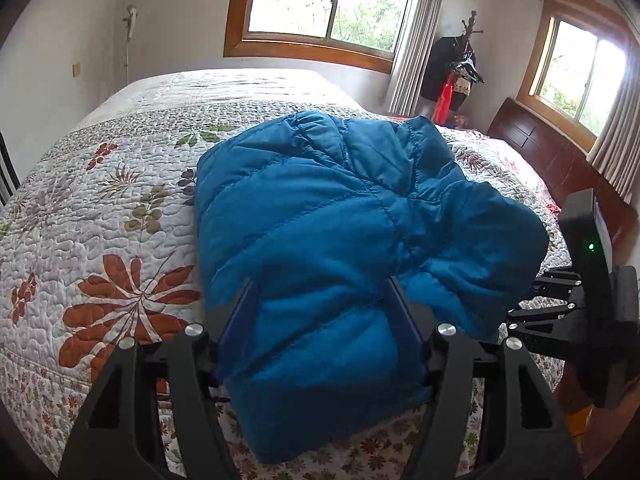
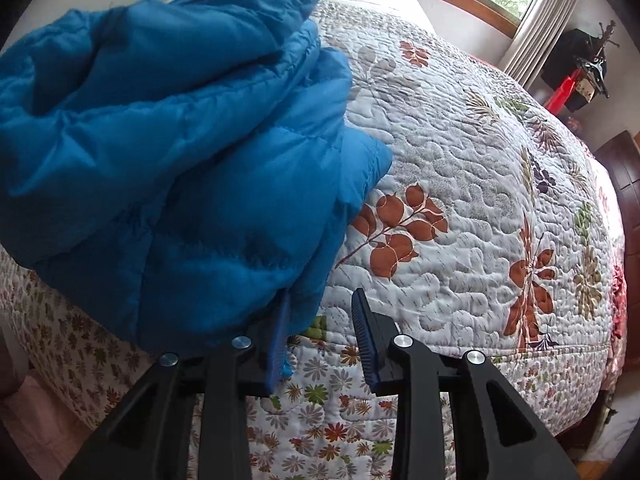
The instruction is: Fold large clothes
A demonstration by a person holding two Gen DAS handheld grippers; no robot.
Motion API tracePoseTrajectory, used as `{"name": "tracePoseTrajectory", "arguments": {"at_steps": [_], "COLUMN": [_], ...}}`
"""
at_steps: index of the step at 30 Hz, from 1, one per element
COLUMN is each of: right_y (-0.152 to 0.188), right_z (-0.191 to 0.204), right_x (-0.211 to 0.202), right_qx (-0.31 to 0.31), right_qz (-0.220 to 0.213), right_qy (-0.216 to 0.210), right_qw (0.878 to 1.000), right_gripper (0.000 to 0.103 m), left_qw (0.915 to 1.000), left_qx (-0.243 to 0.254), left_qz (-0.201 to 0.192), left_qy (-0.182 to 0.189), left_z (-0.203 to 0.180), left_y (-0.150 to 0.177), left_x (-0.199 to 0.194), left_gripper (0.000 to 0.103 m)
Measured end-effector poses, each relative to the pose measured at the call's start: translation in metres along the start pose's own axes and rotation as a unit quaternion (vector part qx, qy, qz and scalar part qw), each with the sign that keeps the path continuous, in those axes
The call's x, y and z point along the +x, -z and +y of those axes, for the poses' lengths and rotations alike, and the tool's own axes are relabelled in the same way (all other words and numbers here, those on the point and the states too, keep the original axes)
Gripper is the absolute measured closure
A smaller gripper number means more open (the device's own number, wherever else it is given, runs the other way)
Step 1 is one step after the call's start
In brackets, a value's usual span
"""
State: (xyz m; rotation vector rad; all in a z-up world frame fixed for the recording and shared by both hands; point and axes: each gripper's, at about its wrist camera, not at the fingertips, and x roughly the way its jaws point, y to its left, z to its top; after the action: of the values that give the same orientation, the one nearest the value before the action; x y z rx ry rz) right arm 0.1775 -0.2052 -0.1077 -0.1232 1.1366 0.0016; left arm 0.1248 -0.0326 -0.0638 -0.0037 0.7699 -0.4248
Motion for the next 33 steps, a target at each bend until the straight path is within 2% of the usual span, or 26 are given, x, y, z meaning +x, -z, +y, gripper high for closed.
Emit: {"name": "tracePoseTrajectory", "arguments": {"at_steps": [8,10,12,18,23,33], "right_y": [0.001,0.001,0.000,-0.009,-0.021,-0.051], "right_z": [0.003,0.002,0.001,0.005,0.014,0.026], "right_x": [-0.049,-0.062,-0.077,-0.103,-0.098,-0.053], "right_qx": [0.004,0.010,0.017,0.032,0.041,0.054], "right_qz": [-0.052,-0.064,-0.075,-0.083,-0.069,-0.019], "right_qy": [-0.013,-0.025,-0.052,-0.090,-0.121,-0.182], "right_qw": [0.999,0.998,0.996,0.992,0.989,0.982], "right_gripper": [0.070,0.066,0.057,0.052,0.048,0.035], "left_qw": [1.0000,1.0000,1.0000,0.9998,0.9996,0.9996], "left_qx": [0.005,0.008,0.008,0.019,0.027,0.028], "left_qz": [0.001,0.002,0.003,0.002,0.002,0.002], "left_qy": [-0.002,-0.003,-0.001,-0.007,-0.012,-0.007], "left_z": [0.001,0.002,0.003,-0.001,-0.003,-0.001], "left_y": [0.000,0.001,0.001,0.004,0.005,0.005], "left_x": [-0.004,-0.004,-0.004,0.000,0.001,0.004], "left_gripper": [0.039,0.039,0.039,0.039,0.039,0.039]}}
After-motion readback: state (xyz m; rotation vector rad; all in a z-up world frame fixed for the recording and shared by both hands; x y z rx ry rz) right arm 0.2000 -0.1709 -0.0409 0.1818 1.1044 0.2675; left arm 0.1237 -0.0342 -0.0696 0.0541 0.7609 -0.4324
